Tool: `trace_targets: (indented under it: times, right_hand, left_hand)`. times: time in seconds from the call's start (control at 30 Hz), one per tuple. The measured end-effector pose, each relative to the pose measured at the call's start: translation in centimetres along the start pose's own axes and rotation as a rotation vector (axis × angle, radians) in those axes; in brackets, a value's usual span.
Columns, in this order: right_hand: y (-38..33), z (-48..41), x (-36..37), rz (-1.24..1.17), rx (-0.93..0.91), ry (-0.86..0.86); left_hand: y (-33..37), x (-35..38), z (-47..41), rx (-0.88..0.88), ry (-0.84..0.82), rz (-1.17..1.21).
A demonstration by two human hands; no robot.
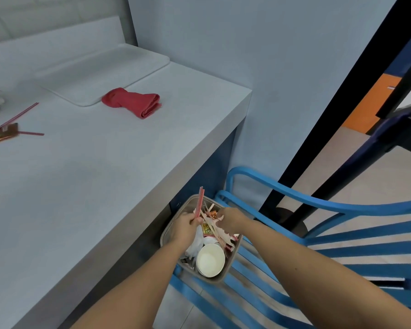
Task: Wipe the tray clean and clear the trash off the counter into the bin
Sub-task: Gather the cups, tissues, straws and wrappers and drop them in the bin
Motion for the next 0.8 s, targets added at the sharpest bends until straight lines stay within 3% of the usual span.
trace_targets:
  times: [0.1, 0.33, 0.53, 0.8]
  right_hand:
    - [-0.1, 0.0, -0.8, 0.027, -0.007, 0.037]
    - [-0.3, 0.7, -1.3, 0.028, -0.024, 0.016]
    - [-0.3, 1.1, -2.4, 0.007, 0.008, -0.005]
    - [-2.3, 2.5, -5.3, 0.140, 0.013, -0.045]
  left_hand:
    - [-0.6, 0.4, 0.1, -0.008, -0.010, -0.122]
    - [-1.9, 0.4, 0.3, -0.211, -0.083, -0.390]
    - [-0.1, -0.5, 0.6, -0.250, -0.081, -0.460]
    - [5.6, -1.8, 1.0, -0.110, -0.078, -0.531]
Point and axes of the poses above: each hand's wrist, its own z-axis away from the middle knuckle, its own x-axis out of the palm, y = z × x, the point moved 5 cm from there along -z, towards the middle knuckle, and after that the axes turned 2 degrees about z, right-handed, at the moved point
